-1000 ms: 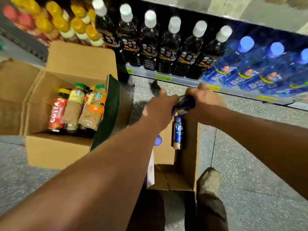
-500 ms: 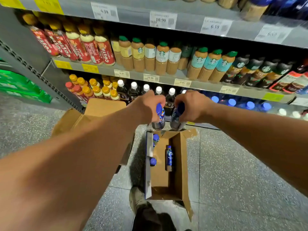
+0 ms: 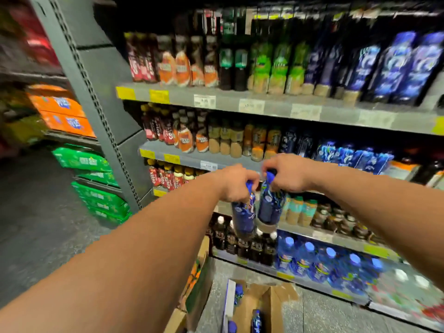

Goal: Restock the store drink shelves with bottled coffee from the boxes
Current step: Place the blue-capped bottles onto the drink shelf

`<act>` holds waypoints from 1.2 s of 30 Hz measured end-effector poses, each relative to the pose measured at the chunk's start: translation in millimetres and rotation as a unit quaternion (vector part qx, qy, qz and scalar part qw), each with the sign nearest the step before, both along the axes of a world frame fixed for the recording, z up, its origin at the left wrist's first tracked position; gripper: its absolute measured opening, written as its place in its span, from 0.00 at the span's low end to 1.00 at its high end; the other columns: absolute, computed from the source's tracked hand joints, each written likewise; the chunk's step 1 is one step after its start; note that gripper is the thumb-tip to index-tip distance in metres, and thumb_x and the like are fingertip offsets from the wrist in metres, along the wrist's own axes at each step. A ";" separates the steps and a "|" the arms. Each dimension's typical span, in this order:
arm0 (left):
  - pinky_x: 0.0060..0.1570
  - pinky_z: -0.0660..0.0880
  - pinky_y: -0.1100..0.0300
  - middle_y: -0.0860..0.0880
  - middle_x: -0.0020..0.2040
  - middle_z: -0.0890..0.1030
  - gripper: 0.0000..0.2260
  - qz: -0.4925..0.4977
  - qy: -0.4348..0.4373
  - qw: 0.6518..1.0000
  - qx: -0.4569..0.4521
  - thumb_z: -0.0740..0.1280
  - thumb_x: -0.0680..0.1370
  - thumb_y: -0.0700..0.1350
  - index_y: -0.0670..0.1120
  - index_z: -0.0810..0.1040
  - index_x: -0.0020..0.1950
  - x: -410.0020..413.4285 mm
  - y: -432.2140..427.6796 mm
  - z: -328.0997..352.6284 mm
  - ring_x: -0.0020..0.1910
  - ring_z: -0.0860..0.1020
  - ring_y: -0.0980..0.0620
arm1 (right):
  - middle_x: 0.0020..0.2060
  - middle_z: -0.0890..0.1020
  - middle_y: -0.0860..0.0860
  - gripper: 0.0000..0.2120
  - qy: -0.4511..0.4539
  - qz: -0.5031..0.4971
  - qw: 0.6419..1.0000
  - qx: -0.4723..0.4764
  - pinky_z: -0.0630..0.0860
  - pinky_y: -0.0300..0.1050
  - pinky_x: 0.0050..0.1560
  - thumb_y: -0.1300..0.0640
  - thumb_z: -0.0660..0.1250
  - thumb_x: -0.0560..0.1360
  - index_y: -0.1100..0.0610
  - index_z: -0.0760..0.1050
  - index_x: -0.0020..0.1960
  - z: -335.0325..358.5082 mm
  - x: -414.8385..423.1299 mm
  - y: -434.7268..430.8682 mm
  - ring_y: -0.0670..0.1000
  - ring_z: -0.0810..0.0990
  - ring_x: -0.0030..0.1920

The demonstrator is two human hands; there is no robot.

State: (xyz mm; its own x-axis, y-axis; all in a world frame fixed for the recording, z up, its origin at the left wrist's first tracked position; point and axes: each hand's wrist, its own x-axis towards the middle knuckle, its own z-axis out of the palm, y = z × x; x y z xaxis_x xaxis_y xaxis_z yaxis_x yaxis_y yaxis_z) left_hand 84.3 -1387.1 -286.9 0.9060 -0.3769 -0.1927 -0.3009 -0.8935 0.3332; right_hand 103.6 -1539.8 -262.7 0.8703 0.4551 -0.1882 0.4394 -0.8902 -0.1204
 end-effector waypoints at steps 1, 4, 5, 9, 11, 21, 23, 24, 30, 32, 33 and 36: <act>0.36 0.66 0.59 0.48 0.44 0.70 0.09 -0.001 -0.013 1.000 0.007 0.69 0.72 0.38 0.48 0.74 0.48 -6.8 -0.9 19.6 0.43 0.69 0.48 | 0.45 0.77 0.55 0.10 -0.014 0.006 1.000 0.002 0.68 0.43 0.41 0.59 0.69 0.71 0.56 0.75 0.51 19.3 -6.5 -0.3 0.55 0.73 0.46; 0.36 0.64 0.61 0.47 0.43 0.71 0.06 0.000 -0.066 0.998 0.013 0.69 0.72 0.39 0.48 0.75 0.45 -27.8 -3.3 73.3 0.41 0.69 0.49 | 0.42 0.76 0.51 0.12 -0.050 0.005 0.999 0.018 0.64 0.40 0.40 0.58 0.70 0.70 0.55 0.76 0.54 69.9 -28.5 -1.3 0.53 0.72 0.44; 0.35 0.63 0.61 0.48 0.42 0.71 0.05 0.001 -0.081 0.997 0.014 0.69 0.72 0.40 0.48 0.76 0.43 -34.7 -4.2 89.7 0.40 0.69 0.50 | 0.42 0.76 0.51 0.13 -0.057 0.002 0.998 0.025 0.66 0.40 0.40 0.57 0.71 0.70 0.54 0.76 0.53 84.4 -35.8 -1.8 0.53 0.72 0.43; 0.29 0.64 0.68 0.53 0.36 0.71 0.07 -0.002 -0.097 0.995 -0.005 0.72 0.73 0.42 0.48 0.74 0.43 -57.0 -9.7 141.8 0.40 0.69 0.52 | 0.44 0.77 0.52 0.15 -0.079 0.000 0.996 0.037 0.67 0.41 0.38 0.52 0.74 0.69 0.53 0.76 0.53 129.6 -60.5 -6.4 0.53 0.73 0.43; 0.33 0.66 0.65 0.51 0.42 0.72 0.09 0.004 -0.098 0.995 -0.013 0.72 0.74 0.42 0.45 0.77 0.52 -66.6 -14.5 159.0 0.43 0.70 0.52 | 0.49 0.79 0.54 0.17 -0.091 -0.001 0.995 0.046 0.67 0.41 0.43 0.51 0.73 0.70 0.54 0.76 0.56 143.9 -68.2 -8.8 0.53 0.73 0.47; 0.45 0.76 0.53 0.47 0.52 0.73 0.16 0.052 -0.075 0.995 -0.042 0.74 0.72 0.42 0.48 0.69 0.54 -92.7 -26.0 188.1 0.49 0.74 0.46 | 0.46 0.77 0.55 0.21 -0.085 -0.032 0.991 0.095 0.70 0.45 0.43 0.49 0.73 0.70 0.61 0.75 0.57 164.4 -98.3 -22.1 0.54 0.74 0.46; 0.40 0.74 0.56 0.48 0.52 0.72 0.17 0.053 -0.076 0.995 -0.042 0.73 0.72 0.42 0.47 0.71 0.57 -94.7 -28.7 191.3 0.48 0.73 0.47 | 0.41 0.75 0.52 0.19 -0.089 -0.036 0.990 0.100 0.69 0.45 0.38 0.49 0.73 0.70 0.60 0.75 0.53 164.9 -100.2 -26.3 0.53 0.72 0.42; 0.38 0.72 0.57 0.49 0.52 0.71 0.18 0.052 -0.079 0.995 -0.039 0.73 0.72 0.42 0.47 0.71 0.59 -95.1 -30.3 192.6 0.48 0.73 0.47 | 0.38 0.73 0.51 0.17 -0.091 -0.038 0.990 0.105 0.67 0.44 0.36 0.49 0.74 0.70 0.59 0.74 0.50 165.0 -100.0 -28.5 0.51 0.71 0.39; 0.40 0.73 0.55 0.48 0.51 0.72 0.19 0.043 -0.070 0.995 -0.047 0.73 0.72 0.42 0.47 0.72 0.61 -81.1 -44.0 196.3 0.47 0.74 0.47 | 0.40 0.74 0.51 0.17 -0.098 -0.051 0.986 0.128 0.68 0.44 0.39 0.50 0.74 0.70 0.59 0.74 0.51 166.3 -92.7 -43.7 0.52 0.72 0.41; 0.41 0.74 0.54 0.47 0.51 0.73 0.19 0.037 -0.061 0.996 -0.063 0.73 0.72 0.40 0.47 0.72 0.60 -71.7 -49.7 198.6 0.47 0.75 0.46 | 0.42 0.75 0.52 0.17 -0.099 -0.057 0.985 0.128 0.68 0.45 0.38 0.50 0.74 0.70 0.58 0.73 0.51 168.4 -87.6 -50.7 0.52 0.72 0.41; 0.41 0.75 0.54 0.47 0.52 0.73 0.18 0.035 -0.056 0.995 -0.074 0.73 0.72 0.39 0.47 0.72 0.59 -66.5 -52.5 200.3 0.48 0.75 0.46 | 0.41 0.75 0.52 0.16 -0.100 -0.060 0.985 0.127 0.68 0.44 0.37 0.49 0.74 0.70 0.58 0.73 0.50 169.7 -83.7 -54.3 0.52 0.72 0.41; 0.48 0.76 0.53 0.46 0.55 0.73 0.18 0.015 -0.072 0.995 -0.073 0.73 0.73 0.40 0.46 0.72 0.60 -46.4 -58.9 206.2 0.52 0.74 0.45 | 0.38 0.73 0.49 0.16 -0.107 -0.072 0.985 0.116 0.66 0.42 0.34 0.49 0.74 0.69 0.55 0.71 0.48 174.9 -67.1 -62.9 0.52 0.72 0.41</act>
State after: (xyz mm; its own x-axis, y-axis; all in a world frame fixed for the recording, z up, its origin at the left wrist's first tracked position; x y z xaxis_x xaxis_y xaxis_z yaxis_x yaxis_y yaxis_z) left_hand 37.9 -1446.0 -80.7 0.9312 -0.3644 -0.0046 -0.3296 -0.8475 0.4161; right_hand 36.5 -1602.7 -87.7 0.9376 0.3331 0.1002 0.3477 -0.9047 -0.2460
